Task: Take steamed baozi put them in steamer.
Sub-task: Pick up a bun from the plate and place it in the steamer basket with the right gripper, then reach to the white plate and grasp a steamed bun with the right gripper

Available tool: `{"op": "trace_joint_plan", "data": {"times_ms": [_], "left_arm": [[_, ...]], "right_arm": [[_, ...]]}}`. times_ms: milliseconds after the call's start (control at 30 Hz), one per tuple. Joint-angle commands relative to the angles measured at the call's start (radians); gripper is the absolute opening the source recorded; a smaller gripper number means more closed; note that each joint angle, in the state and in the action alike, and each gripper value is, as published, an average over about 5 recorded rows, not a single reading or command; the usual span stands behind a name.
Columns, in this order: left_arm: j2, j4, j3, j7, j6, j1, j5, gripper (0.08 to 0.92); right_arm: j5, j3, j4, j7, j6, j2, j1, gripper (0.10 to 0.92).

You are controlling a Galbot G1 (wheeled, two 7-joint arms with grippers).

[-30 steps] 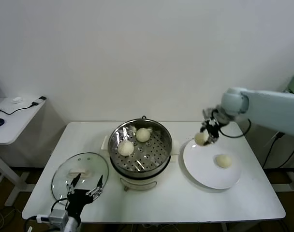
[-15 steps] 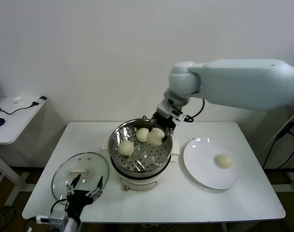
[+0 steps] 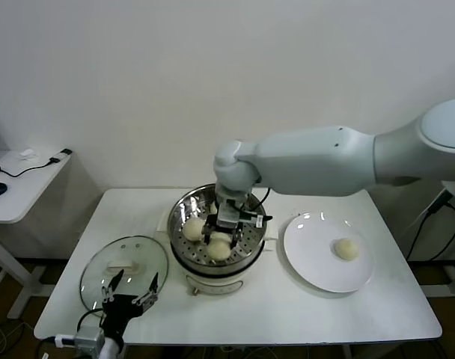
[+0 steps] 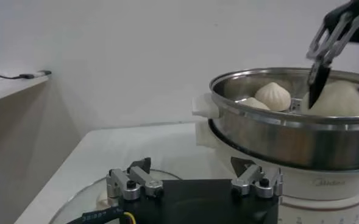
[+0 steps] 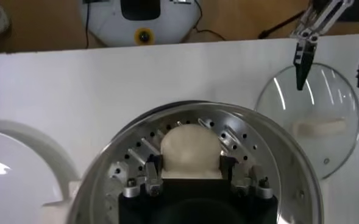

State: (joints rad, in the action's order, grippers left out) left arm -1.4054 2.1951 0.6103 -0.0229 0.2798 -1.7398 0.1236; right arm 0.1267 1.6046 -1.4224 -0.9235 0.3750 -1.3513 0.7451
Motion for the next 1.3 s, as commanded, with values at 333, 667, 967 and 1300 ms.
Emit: {"op": "trace_joint_plan", "data": {"times_ms": [333,667,967,1300], "left_arm": [[-0.008,0.007,0.001,0.002,0.0,-0.004,0.0,0.823],[-0.011,0.025,0.001,0.001,-0.01,-0.023,-0.009,0.823],[-0.005,0.025,-0.001,0.002,-0.018,-0.032,-0.012,0.823],[-0.007,0.015,-0.002,0.002,-0.019,-0.02,-0.02,0.823]], "right_arm": [[-0.05,-0.022,0.097,0.008,0.056,-0.045,-0.104,0.774],[0.188,-0.079,0.09,-0.151,0.084,0.163,0.044,0.823],[0.466,0.085,0.157,-0.188,-0.206,0.503,0.281,0.823],[0.34,0.206,0.134,-0.155,-0.471,0.829,0.124,0.823]]}}
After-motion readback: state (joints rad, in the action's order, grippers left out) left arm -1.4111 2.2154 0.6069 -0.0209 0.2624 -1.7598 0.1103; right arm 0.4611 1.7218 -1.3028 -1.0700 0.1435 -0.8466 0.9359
